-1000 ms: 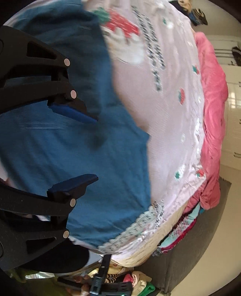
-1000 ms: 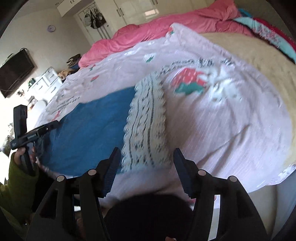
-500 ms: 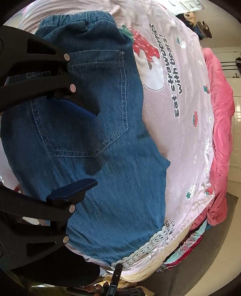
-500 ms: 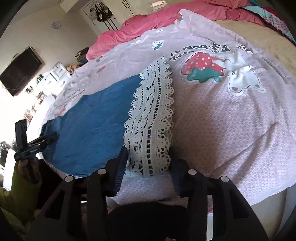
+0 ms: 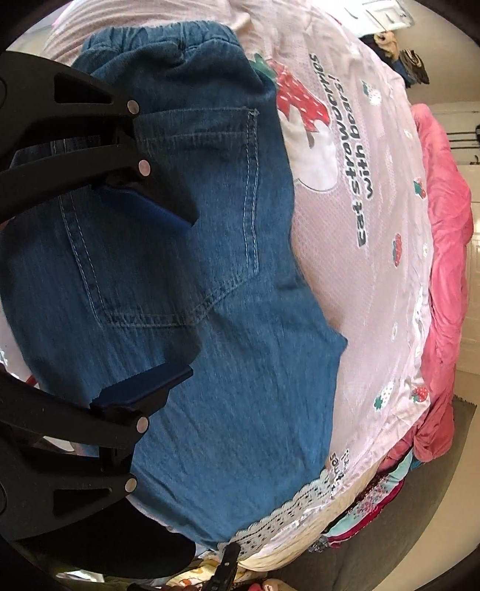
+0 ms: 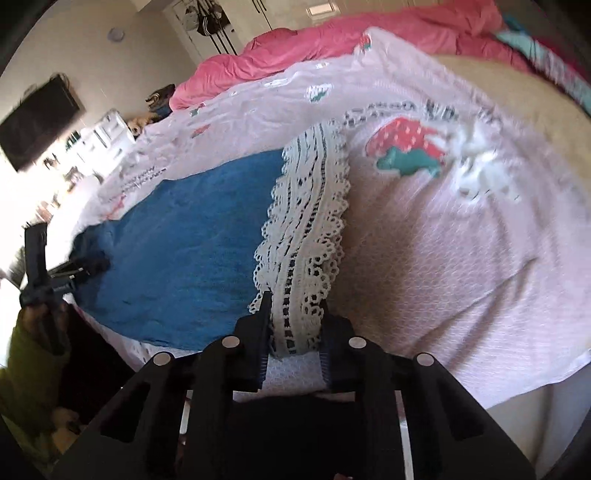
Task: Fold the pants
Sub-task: 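Open both grippers and smooth the folded denim flat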
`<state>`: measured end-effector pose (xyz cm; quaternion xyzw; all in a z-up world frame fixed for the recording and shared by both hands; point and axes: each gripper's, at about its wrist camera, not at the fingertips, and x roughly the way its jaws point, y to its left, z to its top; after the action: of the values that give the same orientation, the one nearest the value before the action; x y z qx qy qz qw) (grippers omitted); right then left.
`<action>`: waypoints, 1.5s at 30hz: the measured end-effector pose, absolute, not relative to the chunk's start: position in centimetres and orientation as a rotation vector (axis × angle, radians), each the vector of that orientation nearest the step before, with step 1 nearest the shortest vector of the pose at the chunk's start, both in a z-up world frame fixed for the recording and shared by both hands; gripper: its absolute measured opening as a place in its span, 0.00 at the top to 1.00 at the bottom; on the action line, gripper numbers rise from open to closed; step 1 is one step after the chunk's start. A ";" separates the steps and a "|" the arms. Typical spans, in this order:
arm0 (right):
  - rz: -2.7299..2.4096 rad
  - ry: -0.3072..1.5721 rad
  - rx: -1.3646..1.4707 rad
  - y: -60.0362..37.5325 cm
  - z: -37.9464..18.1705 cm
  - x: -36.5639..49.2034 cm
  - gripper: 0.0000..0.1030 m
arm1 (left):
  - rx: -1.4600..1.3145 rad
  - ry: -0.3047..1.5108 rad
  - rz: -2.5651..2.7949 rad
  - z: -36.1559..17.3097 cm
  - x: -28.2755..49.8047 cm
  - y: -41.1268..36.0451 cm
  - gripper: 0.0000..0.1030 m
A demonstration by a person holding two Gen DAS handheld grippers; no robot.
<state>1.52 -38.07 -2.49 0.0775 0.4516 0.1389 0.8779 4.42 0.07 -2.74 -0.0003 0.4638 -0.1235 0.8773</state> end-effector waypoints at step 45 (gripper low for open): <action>0.244 1.029 0.018 -27.5 -3.9 6.9 0.20 | 0.164 0.980 -0.268 -3.7 2.8 -2.9 0.11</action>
<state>6.86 -27.53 -3.93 0.0086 0.4907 0.1163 0.8635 2.78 -2.88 -3.73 0.0782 0.4686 -0.1283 0.8705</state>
